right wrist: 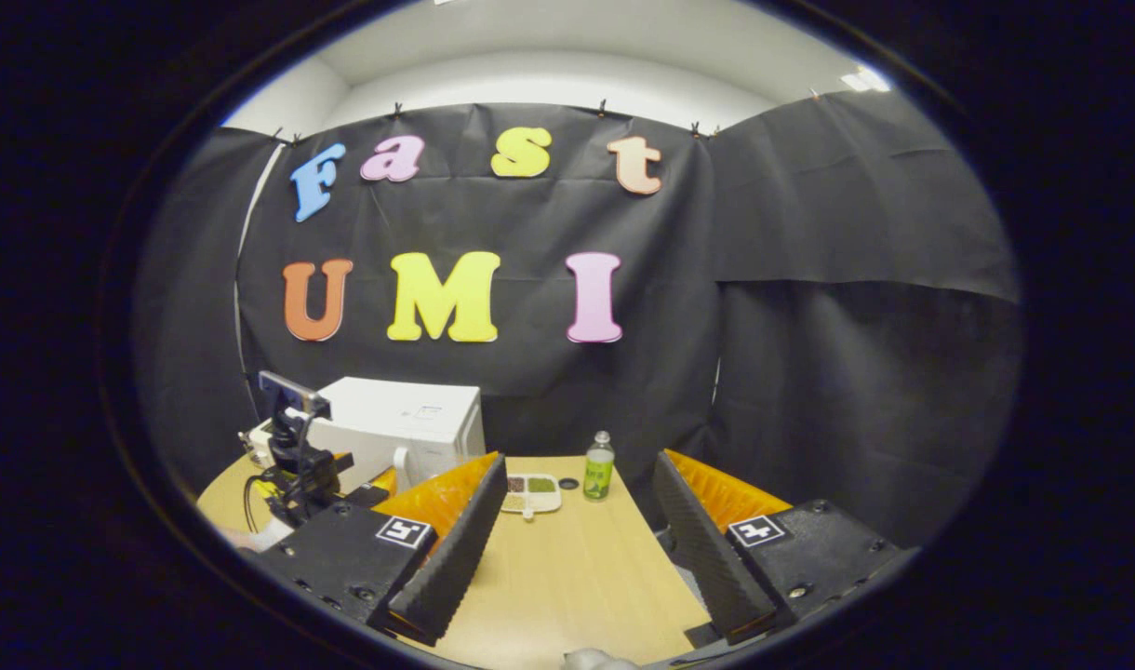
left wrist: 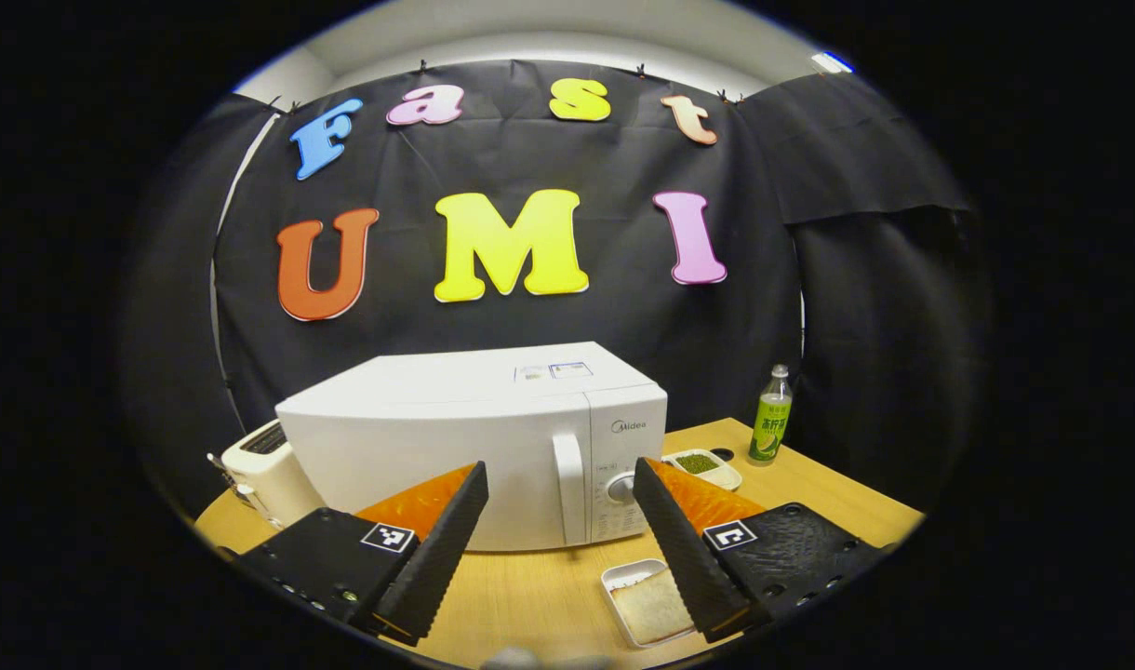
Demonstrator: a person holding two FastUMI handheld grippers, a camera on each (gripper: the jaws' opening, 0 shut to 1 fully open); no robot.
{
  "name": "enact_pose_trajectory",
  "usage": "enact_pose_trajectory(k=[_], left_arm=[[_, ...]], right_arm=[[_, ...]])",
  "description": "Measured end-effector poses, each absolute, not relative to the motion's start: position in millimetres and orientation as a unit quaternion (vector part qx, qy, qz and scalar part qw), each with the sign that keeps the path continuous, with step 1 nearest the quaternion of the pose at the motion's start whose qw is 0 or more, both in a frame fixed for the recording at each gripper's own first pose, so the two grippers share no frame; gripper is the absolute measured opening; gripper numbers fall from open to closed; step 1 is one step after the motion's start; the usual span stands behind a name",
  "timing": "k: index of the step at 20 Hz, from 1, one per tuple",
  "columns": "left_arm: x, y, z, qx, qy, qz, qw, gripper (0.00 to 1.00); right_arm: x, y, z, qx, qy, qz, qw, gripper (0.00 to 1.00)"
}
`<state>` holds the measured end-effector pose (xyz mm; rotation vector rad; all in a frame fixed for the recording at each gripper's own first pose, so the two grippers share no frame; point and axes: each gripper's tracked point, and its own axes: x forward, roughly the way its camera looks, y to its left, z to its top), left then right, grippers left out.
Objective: Open the microwave oven with the left hand, put the food in, and close the microwave oven.
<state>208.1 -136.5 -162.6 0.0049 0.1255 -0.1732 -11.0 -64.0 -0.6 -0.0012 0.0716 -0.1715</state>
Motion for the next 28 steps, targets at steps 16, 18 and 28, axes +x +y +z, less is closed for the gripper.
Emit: enact_pose_trajectory(k=[16, 18, 28], left_arm=[[284, -152, -224, -0.02, 0.096, -0.063, 0.993, 0.24], [283, -152, -225, -0.029, 0.098, -0.073, 0.992, 0.17], [237, -144, -223, -0.026, 0.095, -0.12, 0.988, 0.06]], right_arm=[[-50, -112, -29, -0.003, 0.081, -0.171, 0.982, 1.0], [-52, -111, -29, -0.004, 0.08, -0.169, 0.982, 1.0], [-59, -98, -32, 0.004, 0.075, -0.142, 0.987, 0.92]])
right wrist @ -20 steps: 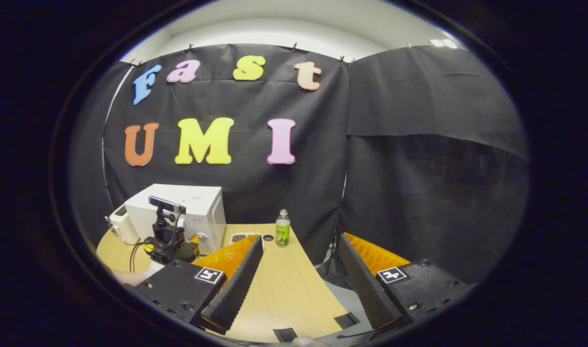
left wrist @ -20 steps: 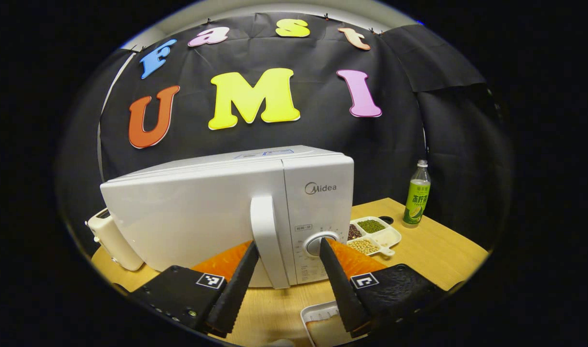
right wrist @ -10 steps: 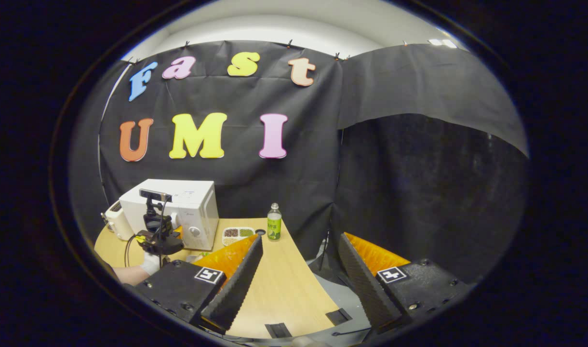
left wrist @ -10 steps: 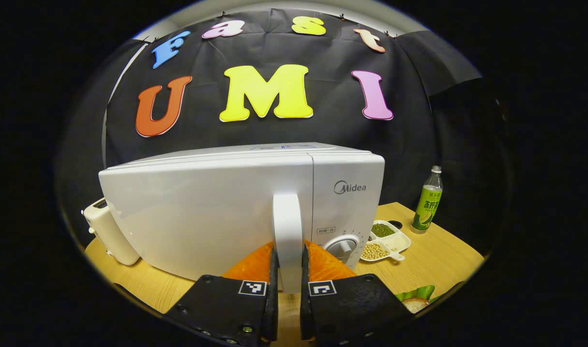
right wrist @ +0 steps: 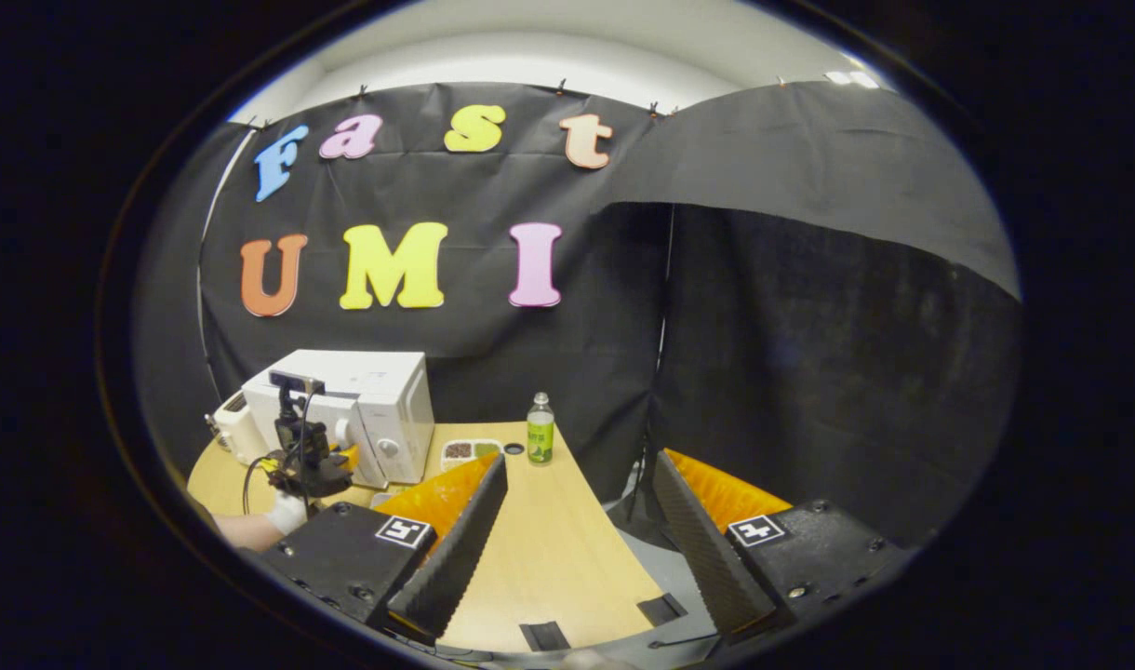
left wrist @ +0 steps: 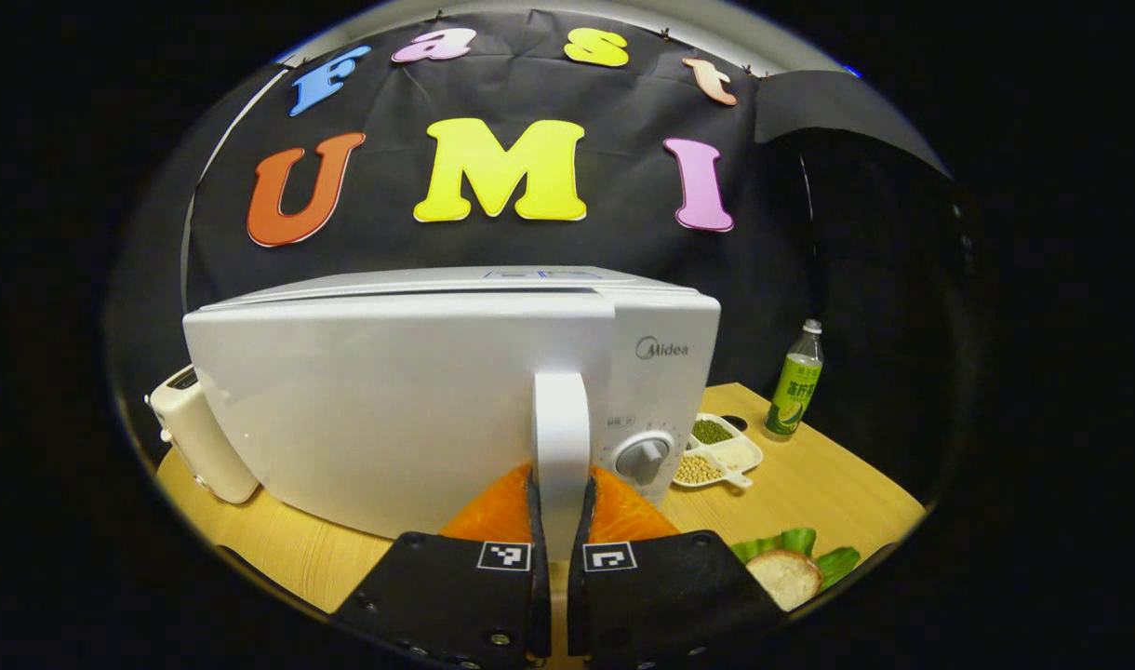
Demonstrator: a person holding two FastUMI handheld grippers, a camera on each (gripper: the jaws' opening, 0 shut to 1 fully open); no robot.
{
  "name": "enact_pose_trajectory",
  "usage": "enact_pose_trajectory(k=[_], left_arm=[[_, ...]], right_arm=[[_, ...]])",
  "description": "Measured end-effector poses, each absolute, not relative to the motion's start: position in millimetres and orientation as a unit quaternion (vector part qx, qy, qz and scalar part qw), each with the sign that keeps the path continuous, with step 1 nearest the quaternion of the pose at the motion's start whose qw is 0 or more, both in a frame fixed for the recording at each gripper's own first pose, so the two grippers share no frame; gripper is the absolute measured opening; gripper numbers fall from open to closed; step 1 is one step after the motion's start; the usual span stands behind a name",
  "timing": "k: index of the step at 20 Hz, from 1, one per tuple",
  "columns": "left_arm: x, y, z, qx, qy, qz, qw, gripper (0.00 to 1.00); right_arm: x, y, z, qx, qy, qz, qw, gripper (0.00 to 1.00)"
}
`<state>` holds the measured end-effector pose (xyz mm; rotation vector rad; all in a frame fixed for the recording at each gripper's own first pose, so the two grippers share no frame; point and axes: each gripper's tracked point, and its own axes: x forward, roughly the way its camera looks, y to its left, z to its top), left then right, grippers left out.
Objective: Open the microwave oven with the left hand, put the food in, and close the microwave oven.
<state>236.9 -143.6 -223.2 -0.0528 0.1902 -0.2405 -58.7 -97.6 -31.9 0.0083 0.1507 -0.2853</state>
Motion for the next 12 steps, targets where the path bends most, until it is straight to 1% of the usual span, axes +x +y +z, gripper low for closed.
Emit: enact_pose_trajectory(k=[1, 2, 3, 4, 5, 6, 9, 12], left_arm=[[224, -139, -230, -0.026, 0.103, -0.125, 0.986, 0.06], [212, -135, -230, -0.029, 0.099, -0.13, 0.986, 0.06], [199, -130, -234, -0.029, 0.106, -0.135, 0.985, 0.06], [186, -124, -233, -0.028, 0.105, -0.137, 0.985, 0.06], [173, -117, -234, -0.025, 0.109, -0.138, 0.984, 0.06], [160, -109, -235, -0.024, 0.109, -0.138, 0.984, 0.06], [125, -82, -241, -0.021, 0.122, -0.131, 0.984, 0.06], [94, -51, -245, -0.019, 0.134, -0.114, 0.984, 0.1]], right_arm=[[-59, -92, -32, 0.002, 0.075, -0.134, 0.988, 1.0], [-57, -87, -34, -0.001, 0.076, -0.124, 0.989, 0.93], [-56, -80, -34, -0.002, 0.074, -0.113, 0.991, 0.93], [-54, -73, -34, -0.003, 0.072, -0.102, 0.992, 1.0], [-52, -66, -34, -0.004, 0.073, -0.091, 0.993, 1.0], [-50, -58, -35, -0.002, 0.073, -0.076, 0.994, 0.93], [-41, -35, -40, -0.001, 0.074, -0.04, 0.996, 0.93], [-36, -15, -43, 0.0, 0.072, -0.009, 0.997, 0.93]])
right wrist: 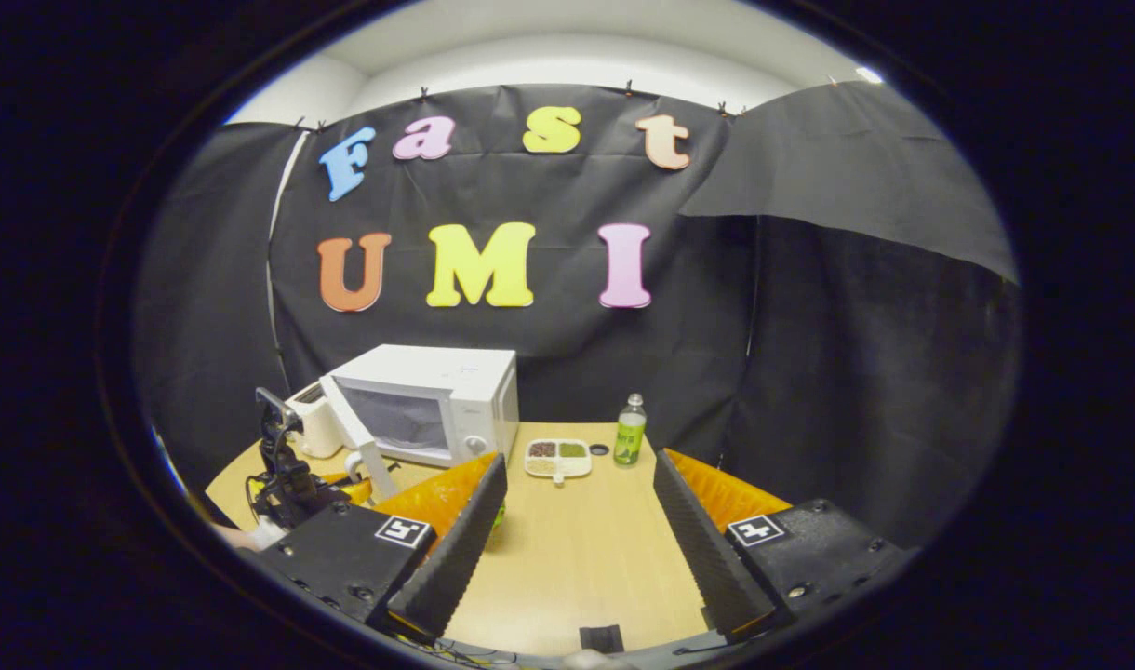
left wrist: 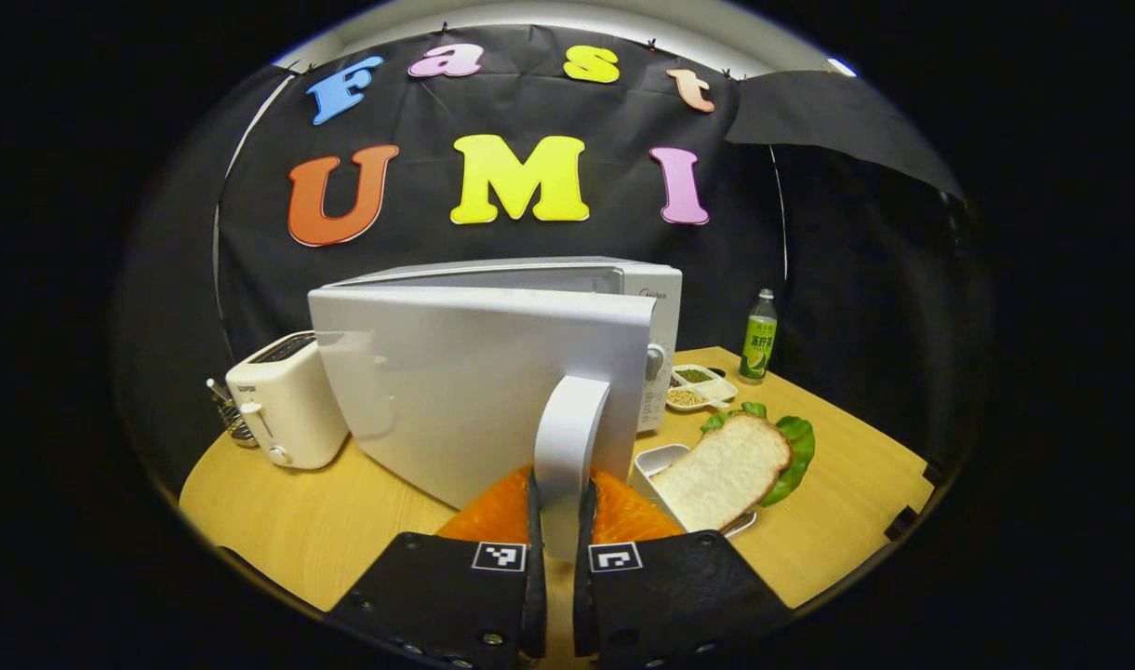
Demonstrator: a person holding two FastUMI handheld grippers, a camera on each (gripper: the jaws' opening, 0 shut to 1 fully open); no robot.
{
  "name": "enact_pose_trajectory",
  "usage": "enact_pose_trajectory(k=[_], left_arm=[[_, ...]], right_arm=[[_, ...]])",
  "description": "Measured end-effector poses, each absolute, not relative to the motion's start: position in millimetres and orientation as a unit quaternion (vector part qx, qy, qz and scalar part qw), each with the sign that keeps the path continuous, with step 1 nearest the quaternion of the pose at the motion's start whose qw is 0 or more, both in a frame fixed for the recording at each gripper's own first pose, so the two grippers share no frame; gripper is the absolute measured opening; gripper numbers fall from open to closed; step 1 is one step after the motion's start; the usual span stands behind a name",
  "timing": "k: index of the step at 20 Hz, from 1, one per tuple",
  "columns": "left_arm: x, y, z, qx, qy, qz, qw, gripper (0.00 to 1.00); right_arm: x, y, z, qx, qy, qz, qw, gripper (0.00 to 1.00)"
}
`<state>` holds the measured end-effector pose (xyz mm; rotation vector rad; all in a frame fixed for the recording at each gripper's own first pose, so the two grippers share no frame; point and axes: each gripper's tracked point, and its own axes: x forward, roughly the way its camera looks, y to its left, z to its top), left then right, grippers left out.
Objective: Open the microwave oven with the left hand, put the food in, and close the microwave oven.
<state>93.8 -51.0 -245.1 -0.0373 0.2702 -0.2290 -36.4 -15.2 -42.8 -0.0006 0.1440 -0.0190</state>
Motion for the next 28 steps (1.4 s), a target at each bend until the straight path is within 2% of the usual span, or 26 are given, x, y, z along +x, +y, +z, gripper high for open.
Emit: enact_pose_trajectory(k=[1, 2, 3, 4, 5, 6, 7, 8, 9, 10, 11, 12, 13, 14, 15, 16, 21, 22, 23, 24, 25, 26, 28], left_arm=[[86, -40, -248, -0.021, 0.139, -0.102, 0.985, 0.15], [80, -26, -246, -0.019, 0.133, -0.091, 0.987, 0.19], [72, -12, -243, -0.014, 0.128, -0.077, 0.989, 0.27], [68, 0, -242, -0.013, 0.128, -0.068, 0.989, 0.34], [63, 11, -240, -0.011, 0.127, -0.059, 0.99, 0.54], [59, 22, -236, -0.006, 0.126, -0.047, 0.991, 0.62], [55, 38, -232, 0.0, 0.122, -0.029, 0.992, 0.69], [50, 49, -231, 0.002, 0.122, -0.019, 0.992, 0.8], [45, 54, -232, -0.001, 0.13, -0.012, 0.991, 0.98], [39, 63, -233, 0.0, 0.132, -0.001, 0.991, 0.98], [34, 73, -233, 0.003, 0.134, 0.011, 0.991, 0.97], [26, 83, -232, 0.005, 0.134, 0.023, 0.991, 0.97], [20, 92, -233, 0.005, 0.138, 0.032, 0.99, 0.97], [15, 101, -234, 0.003, 0.139, 0.039, 0.99, 0.96], [8, 111, -235, 0.004, 0.14, 0.048, 0.989, 0.96], [1, 122, -234, 0.007, 0.142, 0.057, 0.988, 0.96], [-28, 186, -244, 0.017, 0.156, 0.123, 0.98, 0.96], [-30, 199, -246, 0.012, 0.16, 0.133, 0.978, 0.97], [-36, 207, -248, 0.009, 0.166, 0.143, 0.976, 0.97], [-40, 215, -249, 0.011, 0.165, 0.15, 0.975, 0.97], [-44, 220, -248, 0.014, 0.165, 0.156, 0.974, 0.97], [-49, 223, -249, 0.015, 0.167, 0.159, 0.973, 0.97], [-54, 222, -246, 0.014, 0.165, 0.159, 0.973, 0.97]], right_arm=[[-35, -10, -42, 0.002, 0.071, -0.001, 0.997, 0.93], [-35, -5, -43, 0.004, 0.069, 0.007, 0.998, 1.0], [-33, -1, -43, 0.003, 0.068, 0.013, 0.998, 0.92], [-32, 2, -45, 0.003, 0.069, 0.021, 0.997, 0.92], [-32, 6, -45, 0.004, 0.069, 0.027, 0.997, 0.92], [-30, 10, -46, 0.005, 0.07, 0.035, 0.997, 0.93], [-29, 13, -47, 0.005, 0.071, 0.04, 0.997, 1.0], [-27, 15, -48, 0.007, 0.071, 0.046, 0.996, 0.93], [-26, 19, -49, 0.008, 0.074, 0.051, 0.996, 0.93], [-23, 23, -53, 0.009, 0.077, 0.058, 0.995, 0.92], [-22, 26, -55, 0.01, 0.08, 0.063, 0.995, 1.0], [-20, 30, -55, 0.01, 0.079, 0.068, 0.994, 1.0], [-19, 34, -55, 0.008, 0.08, 0.073, 0.994, 0.93], [-18, 38, -57, 0.007, 0.08, 0.078, 0.994, 1.0], [-18, 41, -58, 0.007, 0.081, 0.082, 0.993, 1.0], [-17, 46, -61, 0.008, 0.084, 0.087, 0.993, 0.92], [-15, 54, -78, 0.005, 0.102, 0.099, 0.99, 0.92], [-14, 55, -80, 0.004, 0.104, 0.1, 0.989, 1.0], [-12, 54, -83, 0.002, 0.108, 0.101, 0.989, 1.0], [-10, 54, -85, 0.001, 0.108, 0.101, 0.989, 0.92], [-7, 53, -86, -0.001, 0.11, 0.101, 0.989, 0.92], [-3, 50, -89, -0.001, 0.112, 0.102, 0.989, 1.0], [8, 46, -98, 0.003, 0.12, 0.103, 0.987, 1.0]])
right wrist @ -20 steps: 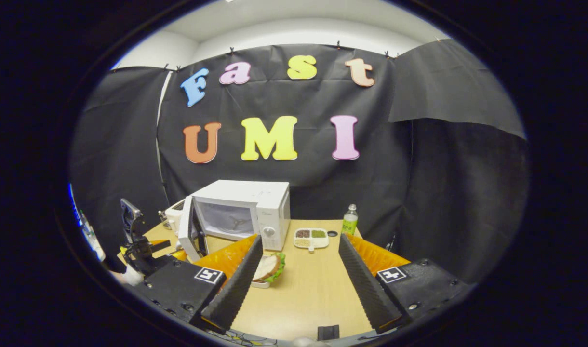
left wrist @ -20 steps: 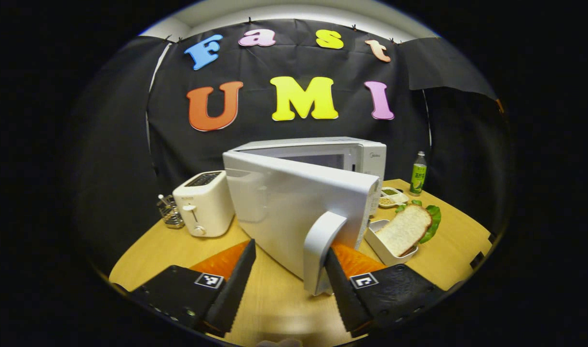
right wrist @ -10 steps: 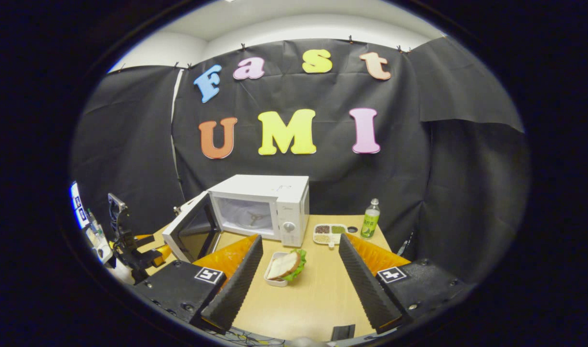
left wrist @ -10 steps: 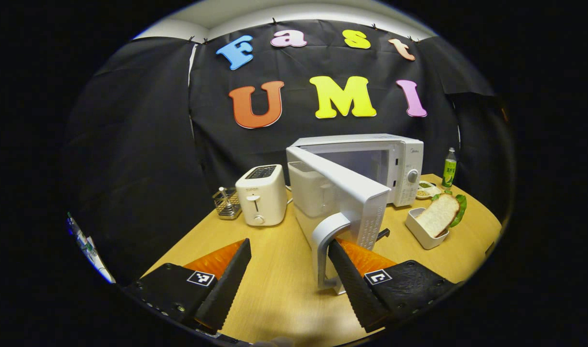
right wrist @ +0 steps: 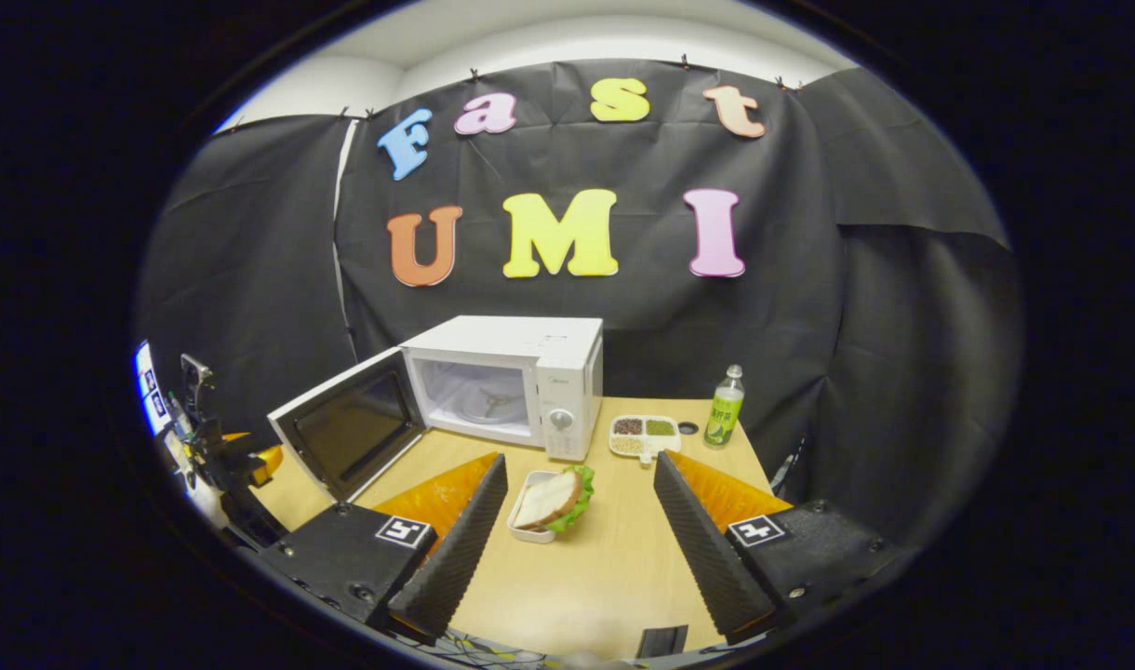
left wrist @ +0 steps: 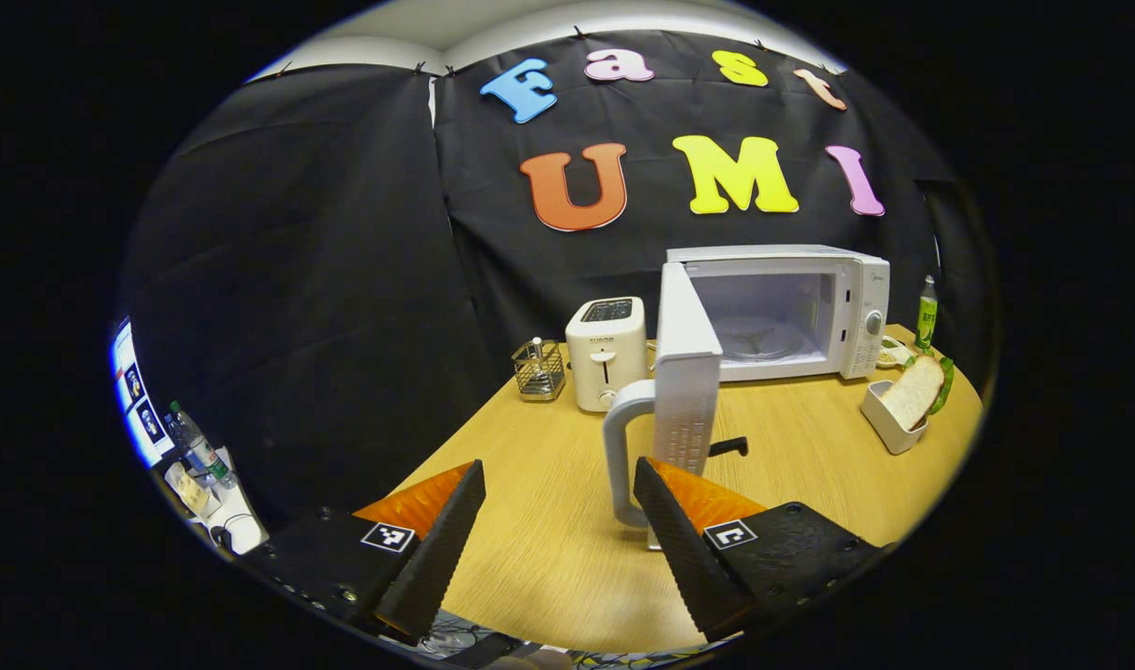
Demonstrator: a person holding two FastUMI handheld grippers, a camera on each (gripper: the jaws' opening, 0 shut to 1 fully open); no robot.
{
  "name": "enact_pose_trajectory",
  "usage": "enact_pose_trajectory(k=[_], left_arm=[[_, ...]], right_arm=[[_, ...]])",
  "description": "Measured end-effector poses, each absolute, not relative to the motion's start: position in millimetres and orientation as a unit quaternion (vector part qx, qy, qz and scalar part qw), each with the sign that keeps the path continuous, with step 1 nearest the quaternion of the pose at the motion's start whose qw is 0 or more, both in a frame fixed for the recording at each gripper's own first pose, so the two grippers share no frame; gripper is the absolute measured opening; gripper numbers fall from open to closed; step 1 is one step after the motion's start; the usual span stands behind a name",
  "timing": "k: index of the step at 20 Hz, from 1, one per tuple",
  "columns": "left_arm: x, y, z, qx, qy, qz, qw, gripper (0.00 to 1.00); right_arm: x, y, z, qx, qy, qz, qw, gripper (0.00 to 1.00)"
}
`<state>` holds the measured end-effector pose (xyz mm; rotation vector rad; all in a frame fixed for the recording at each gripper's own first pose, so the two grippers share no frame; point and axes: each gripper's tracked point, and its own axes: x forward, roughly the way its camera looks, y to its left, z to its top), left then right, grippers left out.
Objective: Open the microwave oven with the left hand, put the food in, and close the microwave oven.
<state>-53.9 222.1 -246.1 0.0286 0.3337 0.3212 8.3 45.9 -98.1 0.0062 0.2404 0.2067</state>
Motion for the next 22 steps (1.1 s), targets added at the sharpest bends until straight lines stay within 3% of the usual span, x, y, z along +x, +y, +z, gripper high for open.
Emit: enact_pose_trajectory(k=[1, 2, 3, 4, 5, 6, 12, 13, 14, 15, 16, 17, 20, 21, 22], left_arm=[[-57, 218, -243, 0.013, 0.163, 0.156, 0.974, 0.97], [-59, 211, -239, 0.011, 0.16, 0.151, 0.975, 0.97], [-61, 202, -235, 0.009, 0.155, 0.143, 0.977, 0.97], [-61, 192, -229, 0.006, 0.151, 0.134, 0.979, 0.97], [-61, 178, -224, -0.002, 0.147, 0.12, 0.982, 0.97], [-61, 163, -217, -0.006, 0.143, 0.108, 0.984, 0.97], [-63, 105, -168, -0.013, 0.118, 0.095, 0.988, 0.97], [-63, 97, -160, -0.014, 0.115, 0.096, 0.989, 0.97], [-64, 89, -153, -0.013, 0.113, 0.098, 0.989, 0.97], [-64, 81, -147, -0.01, 0.112, 0.101, 0.989, 0.97], [-64, 75, -141, -0.005, 0.111, 0.107, 0.988, 0.97], [-66, 69, -137, -0.001, 0.11, 0.112, 0.988, 0.96], [-71, 53, -127, -0.002, 0.112, 0.13, 0.985, 0.96], [-71, 47, -127, -0.003, 0.114, 0.133, 0.984, 0.96], [-73, 41, -127, -0.002, 0.117, 0.137, 0.984, 0.96]], right_arm=[[15, 44, -104, 0.005, 0.127, 0.102, 0.987, 0.93], [22, 42, -111, 0.008, 0.133, 0.105, 0.985, 1.0], [31, 40, -120, 0.013, 0.144, 0.107, 0.984, 1.0], [41, 39, -128, 0.015, 0.153, 0.109, 0.982, 0.92], [49, 37, -139, 0.013, 0.164, 0.112, 0.98, 0.92], [60, 35, -149, 0.012, 0.176, 0.115, 0.978, 1.0], [120, 52, -215, 0.064, 0.262, 0.166, 0.949, 1.0], [130, 57, -226, 0.079, 0.278, 0.177, 0.941, 0.89], [139, 63, -235, 0.095, 0.297, 0.19, 0.931, 0.88], [148, 68, -245, 0.111, 0.316, 0.201, 0.92, 0.88], [154, 74, -254, 0.125, 0.336, 0.213, 0.909, 0.97], [159, 80, -265, 0.14, 0.354, 0.223, 0.897, 0.84], [170, 95, -278, 0.203, 0.407, 0.251, 0.855, 0.78], [174, 99, -278, 0.227, 0.418, 0.257, 0.841, 0.77], [178, 100, -280, 0.248, 0.429, 0.254, 0.831, 0.84]])
